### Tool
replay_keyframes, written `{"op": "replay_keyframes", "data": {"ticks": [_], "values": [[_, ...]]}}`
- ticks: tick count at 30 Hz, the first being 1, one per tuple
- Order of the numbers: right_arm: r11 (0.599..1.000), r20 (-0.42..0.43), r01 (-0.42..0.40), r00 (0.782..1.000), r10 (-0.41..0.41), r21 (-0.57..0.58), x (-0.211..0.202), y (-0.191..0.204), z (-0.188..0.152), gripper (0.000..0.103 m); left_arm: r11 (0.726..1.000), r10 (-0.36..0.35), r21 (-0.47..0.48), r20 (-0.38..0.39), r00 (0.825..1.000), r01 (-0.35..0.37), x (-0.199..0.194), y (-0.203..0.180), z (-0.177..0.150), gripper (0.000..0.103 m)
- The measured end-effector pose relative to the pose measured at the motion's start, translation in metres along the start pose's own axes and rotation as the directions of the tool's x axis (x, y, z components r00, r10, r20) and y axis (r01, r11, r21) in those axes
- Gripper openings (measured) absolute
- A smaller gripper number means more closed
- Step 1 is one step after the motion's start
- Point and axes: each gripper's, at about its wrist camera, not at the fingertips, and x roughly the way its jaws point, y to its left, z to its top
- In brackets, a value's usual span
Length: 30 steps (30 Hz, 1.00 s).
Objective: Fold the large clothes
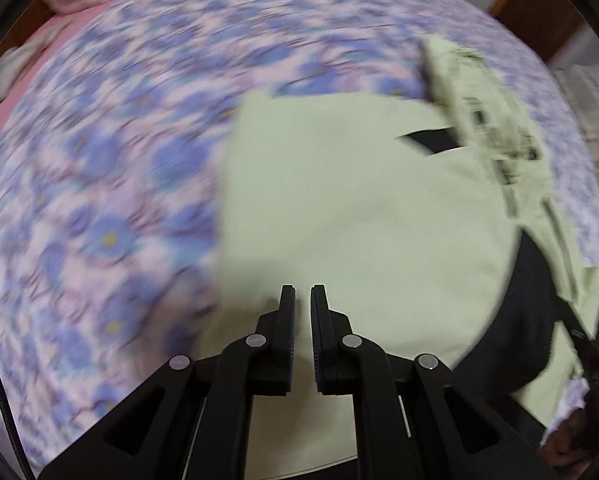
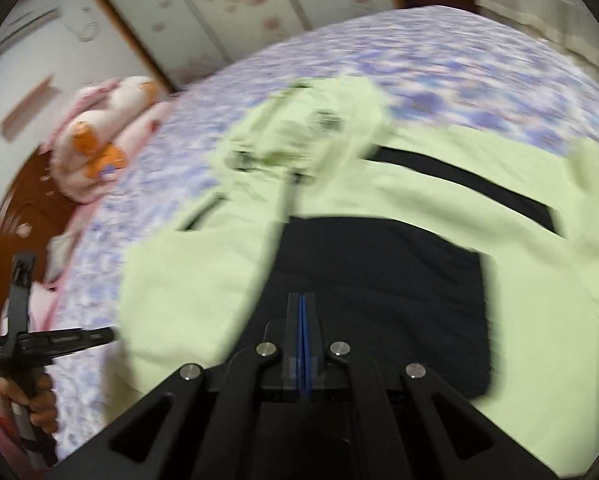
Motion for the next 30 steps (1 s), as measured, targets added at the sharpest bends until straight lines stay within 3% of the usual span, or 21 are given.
{"op": "replay_keyframes", "data": {"ticks": [4,7,12,20,22,26,30], "values": [[0.996,-0.042,-0.076,0.996,0.074,-0.051,0.051,0.035,0.010,0.000,0.995,-0.065,0.077,0.004,0.998,0.064,0.022,-0.048,0.025,0.006],[0.993,-0.079,-0.094,0.993,0.088,-0.072,0.085,0.053,0.012,0.000,0.991,-0.103,0.082,0.001,0.995,0.102,0.042,-0.060,0.038,0.006],[0.997,-0.111,-0.055,0.993,0.049,-0.054,0.122,0.047,0.017,0.000,0.995,-0.079,0.059,0.030,0.996,0.077,0.070,-0.057,0.059,0.006],[0.996,-0.025,0.077,0.997,-0.078,-0.040,0.086,0.003,0.036,0.000,0.996,0.069,0.042,0.129,0.989,-0.075,0.064,-0.025,0.081,0.006],[0.999,-0.033,0.038,0.999,-0.039,-0.023,0.081,-0.011,0.035,0.000,0.997,0.078,0.005,0.138,0.987,-0.080,0.064,-0.009,0.088,0.006],[0.989,-0.030,0.145,0.989,-0.146,-0.037,0.073,-0.026,0.027,0.000,0.993,0.115,-0.020,0.186,0.976,-0.113,0.064,0.017,0.095,0.006],[0.975,-0.027,0.223,0.975,-0.223,0.016,0.064,-0.056,0.021,0.000,0.980,0.194,0.005,0.203,0.960,-0.200,0.078,0.030,0.104,0.006]]}}
